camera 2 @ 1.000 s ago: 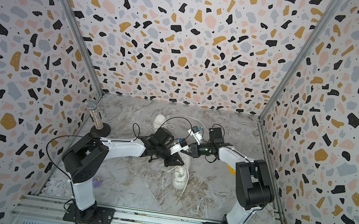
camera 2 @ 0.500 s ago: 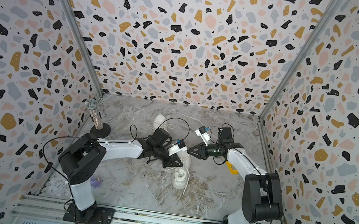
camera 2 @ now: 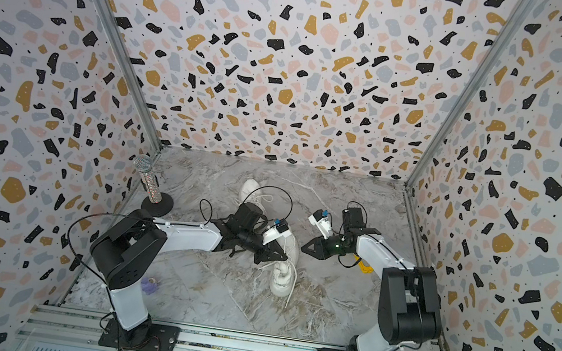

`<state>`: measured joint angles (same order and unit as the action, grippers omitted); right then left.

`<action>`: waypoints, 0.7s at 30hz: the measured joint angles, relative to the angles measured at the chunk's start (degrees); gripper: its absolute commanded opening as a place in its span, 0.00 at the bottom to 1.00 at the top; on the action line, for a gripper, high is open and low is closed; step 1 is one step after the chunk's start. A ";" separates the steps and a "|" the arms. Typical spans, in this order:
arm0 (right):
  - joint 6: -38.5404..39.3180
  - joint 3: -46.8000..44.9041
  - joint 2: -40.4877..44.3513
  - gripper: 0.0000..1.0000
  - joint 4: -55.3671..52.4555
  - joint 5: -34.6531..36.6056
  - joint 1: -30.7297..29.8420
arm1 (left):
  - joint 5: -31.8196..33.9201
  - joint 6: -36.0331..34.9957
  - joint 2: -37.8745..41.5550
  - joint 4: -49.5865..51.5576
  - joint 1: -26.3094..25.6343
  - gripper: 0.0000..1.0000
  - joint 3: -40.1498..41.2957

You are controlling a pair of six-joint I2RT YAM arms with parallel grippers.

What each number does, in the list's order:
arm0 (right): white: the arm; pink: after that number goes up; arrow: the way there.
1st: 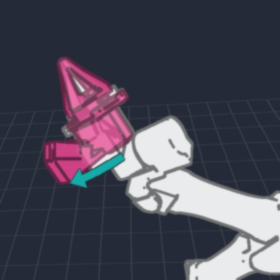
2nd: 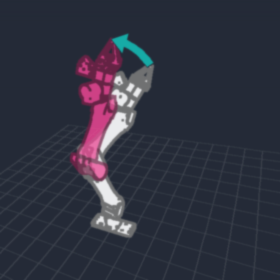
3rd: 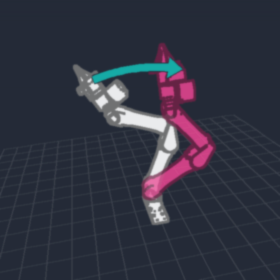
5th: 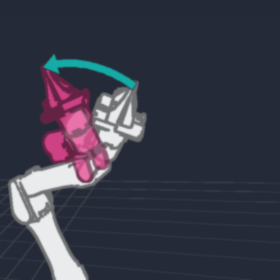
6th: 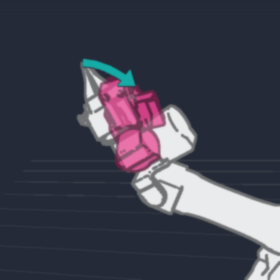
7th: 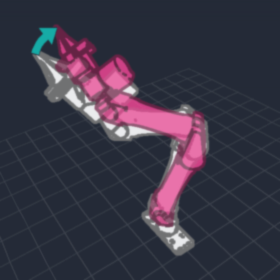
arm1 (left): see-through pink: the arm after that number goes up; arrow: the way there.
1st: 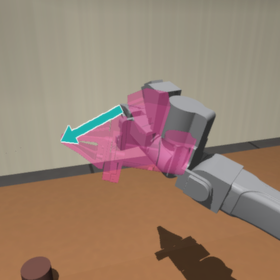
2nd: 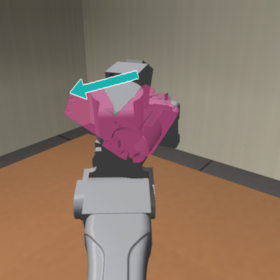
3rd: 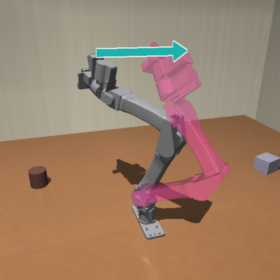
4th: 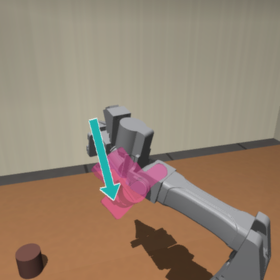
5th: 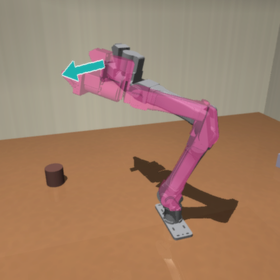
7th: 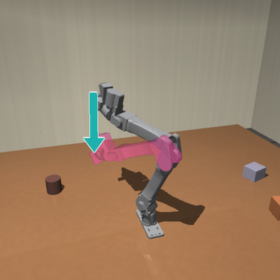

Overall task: Tie the shoes
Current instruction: Cross the shoelace with the shoelace.

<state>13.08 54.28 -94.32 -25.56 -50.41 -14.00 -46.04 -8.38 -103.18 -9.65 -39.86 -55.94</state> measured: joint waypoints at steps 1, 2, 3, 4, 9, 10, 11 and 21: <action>0.02 0.24 -0.96 0.17 -0.39 -0.46 -0.57 | 0.02 0.00 0.00 -0.15 0.00 0.00 0.04; 0.07 0.44 -1.68 0.17 -0.68 -1.20 -1.03 | 0.02 0.00 0.00 -0.35 0.00 0.00 0.09; 0.26 0.59 -2.10 0.17 -1.03 -2.25 -1.51 | 0.00 0.00 0.00 -0.50 0.00 0.00 0.09; 0.52 0.68 -2.19 0.17 -1.36 -3.15 -1.75 | 0.02 0.00 0.00 -0.59 0.00 0.00 0.09; 3.15 1.51 -2.16 0.17 -4.09 -8.55 -1.81 | 0.00 0.00 0.00 -0.87 0.00 0.00 0.09; 3.76 1.60 -2.16 0.17 -4.70 -9.07 -1.79 | 0.00 0.00 0.00 -0.92 0.00 0.00 0.09; 4.35 1.64 -2.16 0.17 -5.33 -9.66 -1.75 | 0.00 0.00 0.00 -0.94 0.00 0.00 0.09; 6.91 2.08 -2.43 0.17 -8.57 -13.44 -1.70 | 0.02 0.00 0.00 -1.16 0.00 0.00 0.20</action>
<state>19.99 56.36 -96.75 -34.13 -63.86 -15.70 -46.02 -8.38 -103.18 -10.81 -39.86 -55.75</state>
